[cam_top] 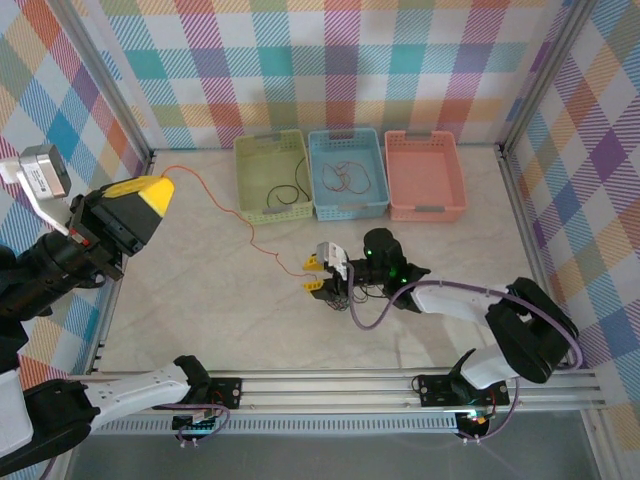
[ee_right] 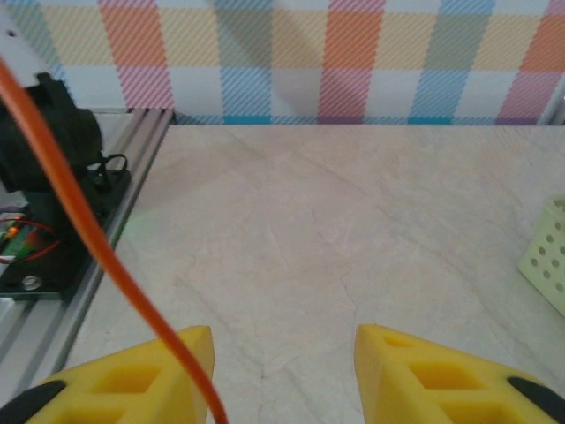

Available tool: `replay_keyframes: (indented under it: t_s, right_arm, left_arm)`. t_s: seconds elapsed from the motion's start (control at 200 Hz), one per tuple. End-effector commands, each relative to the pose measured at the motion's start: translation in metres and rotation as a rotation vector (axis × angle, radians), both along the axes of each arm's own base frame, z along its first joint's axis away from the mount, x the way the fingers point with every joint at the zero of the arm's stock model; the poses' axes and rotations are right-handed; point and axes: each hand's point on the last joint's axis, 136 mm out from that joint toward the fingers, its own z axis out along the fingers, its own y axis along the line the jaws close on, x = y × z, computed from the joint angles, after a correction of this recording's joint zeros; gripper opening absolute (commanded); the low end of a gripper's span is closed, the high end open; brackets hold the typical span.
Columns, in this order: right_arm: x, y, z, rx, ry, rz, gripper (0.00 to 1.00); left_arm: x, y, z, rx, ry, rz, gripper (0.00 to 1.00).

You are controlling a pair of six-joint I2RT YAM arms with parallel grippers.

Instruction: Untangle the cables

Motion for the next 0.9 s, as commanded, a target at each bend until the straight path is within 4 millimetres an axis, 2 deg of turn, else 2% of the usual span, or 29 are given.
replay_keyframes:
  t_s: [0.0, 0.1, 0.23, 0.345, 0.46, 0.615, 0.895]
  right_arm:
    - [0.030, 0.005, -0.012, -0.025, 0.015, -0.128, 0.39]
    - [0.067, 0.000, -0.031, -0.076, 0.075, -0.286, 0.27]
    - [0.107, -0.013, -0.055, -0.135, 0.112, -0.472, 0.27]
    - [0.137, -0.039, -0.068, -0.175, 0.201, -0.647, 0.27]
    - [0.155, -0.069, -0.077, -0.191, 0.246, -0.790, 0.27]
    - [0.167, -0.101, -0.083, -0.187, 0.301, -0.912, 0.27]
    - [0.175, -0.133, -0.091, -0.212, 0.339, -1.035, 0.31]
  left_arm:
    - [-0.009, 0.001, 0.011, -0.009, -0.025, -0.035, 0.00]
    - [-0.013, 0.001, 0.014, -0.017, -0.024, -0.054, 0.00]
    - [-0.016, 0.002, 0.015, -0.022, -0.021, -0.065, 0.00]
    - [-0.017, 0.005, 0.014, -0.019, -0.022, -0.058, 0.00]
    - [-0.019, 0.009, 0.014, -0.024, -0.027, -0.051, 0.00]
    - [-0.022, 0.010, 0.017, -0.036, -0.028, -0.060, 0.00]
    - [-0.037, 0.029, 0.029, -0.079, -0.067, -0.056, 0.00]
